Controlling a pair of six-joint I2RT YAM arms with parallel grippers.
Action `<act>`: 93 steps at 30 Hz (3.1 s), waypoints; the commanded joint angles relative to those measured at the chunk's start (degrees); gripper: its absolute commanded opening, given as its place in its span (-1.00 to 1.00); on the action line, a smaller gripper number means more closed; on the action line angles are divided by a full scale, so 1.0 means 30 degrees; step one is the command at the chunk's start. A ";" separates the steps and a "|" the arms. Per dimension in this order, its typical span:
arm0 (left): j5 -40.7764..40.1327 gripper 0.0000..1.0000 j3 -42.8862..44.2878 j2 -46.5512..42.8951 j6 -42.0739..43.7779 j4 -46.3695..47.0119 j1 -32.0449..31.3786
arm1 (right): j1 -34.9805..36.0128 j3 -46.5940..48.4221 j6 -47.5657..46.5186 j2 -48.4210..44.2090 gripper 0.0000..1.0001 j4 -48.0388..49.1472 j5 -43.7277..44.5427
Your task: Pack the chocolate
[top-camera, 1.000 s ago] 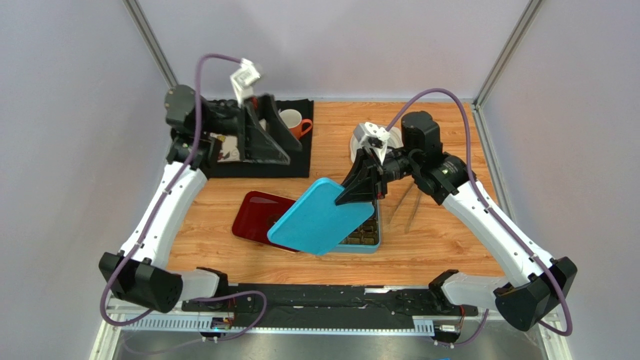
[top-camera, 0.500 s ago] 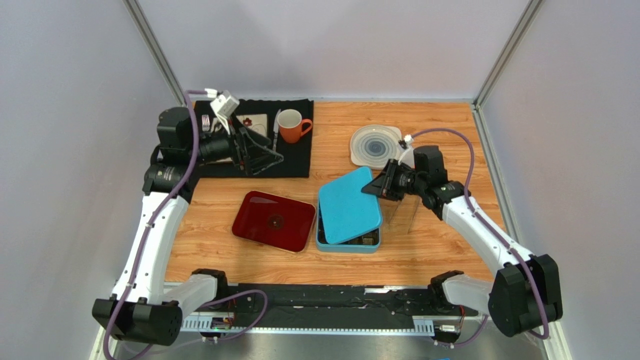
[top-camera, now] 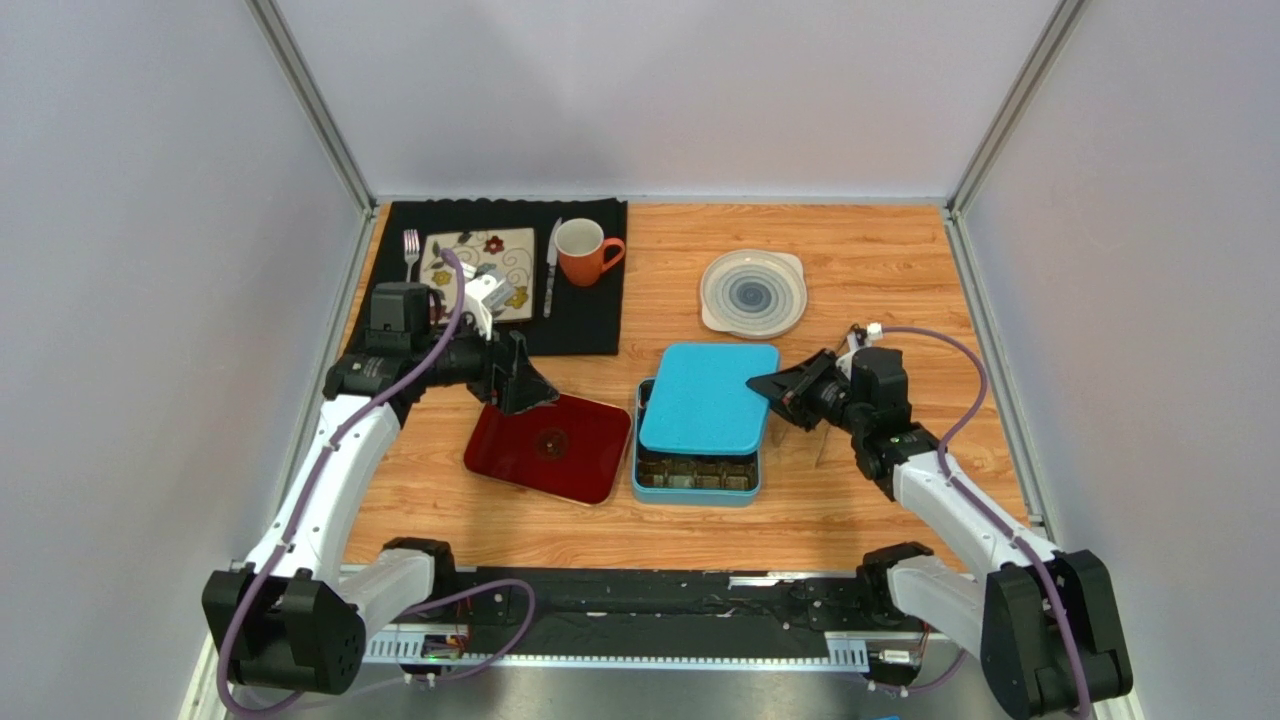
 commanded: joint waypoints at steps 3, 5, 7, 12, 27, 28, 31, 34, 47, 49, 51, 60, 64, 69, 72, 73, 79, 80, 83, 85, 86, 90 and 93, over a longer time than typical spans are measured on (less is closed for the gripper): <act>0.0139 0.86 -0.0304 -0.0885 0.1431 0.0159 -0.0057 | -0.0148 -0.1488 0.2643 -0.0193 -1.00 0.3498 0.0037; 0.0168 0.86 -0.0422 -0.0914 0.1461 0.0130 -0.0057 | -0.0176 -0.1576 0.2497 -0.0222 -1.00 0.3264 0.0009; 0.0226 0.87 -0.0481 -0.0915 0.1461 0.0188 -0.0057 | -0.0147 -0.1634 0.2409 -0.0281 -1.00 0.2736 -0.0079; 0.0256 0.87 -0.0627 -0.1032 0.1578 0.0188 -0.0086 | -0.0147 -0.1489 0.1475 -0.0076 -0.89 0.0752 -0.0402; 0.0636 0.87 -0.0511 -0.1061 0.1608 0.0217 -0.0086 | -0.0060 -0.0787 -0.2715 -0.1569 -0.09 -0.4908 0.0563; 0.0666 0.87 -0.0481 -0.1061 0.1549 0.0218 -0.0086 | 0.0027 -0.0670 -0.3241 -0.1628 -0.09 -0.5201 0.0681; 0.0725 0.87 -0.0393 -0.1032 0.1490 0.0276 -0.0116 | 0.0174 -0.0143 -0.4441 -0.1571 -0.05 -0.6138 0.1091; 0.0725 0.88 -0.0364 -0.1032 0.1519 0.0247 -0.0116 | 0.0175 0.0501 -0.5613 -0.1015 -0.01 -0.7047 0.1500; 0.0696 0.89 -0.0334 -0.1003 0.2134 -0.0310 -0.0116 | 0.0204 0.4603 -0.8022 -0.0661 0.42 -1.1297 0.5015; 0.0725 0.89 -0.0364 -0.0974 0.2164 -0.0310 -0.0116 | 0.0204 0.5012 -0.7905 -0.0458 0.44 -1.0977 0.4988; 0.0754 0.89 -0.0335 -0.0974 0.2251 -0.0484 -0.0116 | 0.0204 0.5365 -0.7758 -0.0078 0.46 -1.0975 0.5366; 0.0783 0.89 -0.0247 -0.1208 0.2632 -0.0691 -0.0116 | 0.0116 0.8058 -0.7172 0.4604 0.86 -1.1239 0.6716; 0.0842 0.90 -0.0246 -0.1295 0.2749 -0.0778 -0.0116 | 0.0146 0.8706 -0.7143 0.6104 0.87 -1.1064 0.7127; 0.0754 0.90 -0.0276 -0.1384 0.3043 -0.0896 -0.0116 | 0.0613 0.8969 -0.6646 0.6662 0.90 -1.0653 0.7127; 0.0812 0.91 -0.0276 -0.1384 0.3014 -0.0866 -0.0116 | 0.1051 0.9204 -0.6499 0.7188 0.91 -1.0478 0.7127; 0.0813 0.91 -0.0276 -0.1354 0.3014 -0.0866 -0.0116 | 0.1170 0.9263 -0.6440 0.7335 0.91 -1.0332 0.7127; 0.0725 0.91 -0.0247 -0.1383 0.3218 -0.0983 -0.0116 | 0.1873 0.9878 -0.6410 0.8331 0.91 -1.0184 0.7274; 0.0725 0.91 -0.0247 -0.1383 0.3248 -0.1041 -0.0116 | 0.1903 0.9936 -0.6439 0.8622 0.92 -1.0213 0.7245; 0.0696 0.91 -0.0305 -0.1442 0.3306 -0.1042 -0.0116 | 0.1962 0.9937 -0.6381 0.8801 0.91 -1.0038 0.7098; 0.0725 0.91 -0.0335 -0.1442 0.3336 -0.1042 -0.0116 | 0.2049 0.9966 -0.6294 0.8889 0.91 -0.9863 0.7010; 0.0725 0.91 -0.0364 -0.1413 0.3336 -0.1042 -0.0116 | 0.2195 0.9995 -0.6293 0.8889 0.91 -0.9804 0.6952; 0.0696 0.91 -0.0393 -0.1383 0.3365 -0.1042 -0.0116 | 0.2489 1.0521 -0.6205 0.9181 0.92 -0.9774 0.6951; 0.0667 0.91 -0.0393 -0.1412 0.3423 -0.1042 -0.0116 | 0.2723 1.0786 -0.6176 0.9416 0.91 -0.9745 0.6893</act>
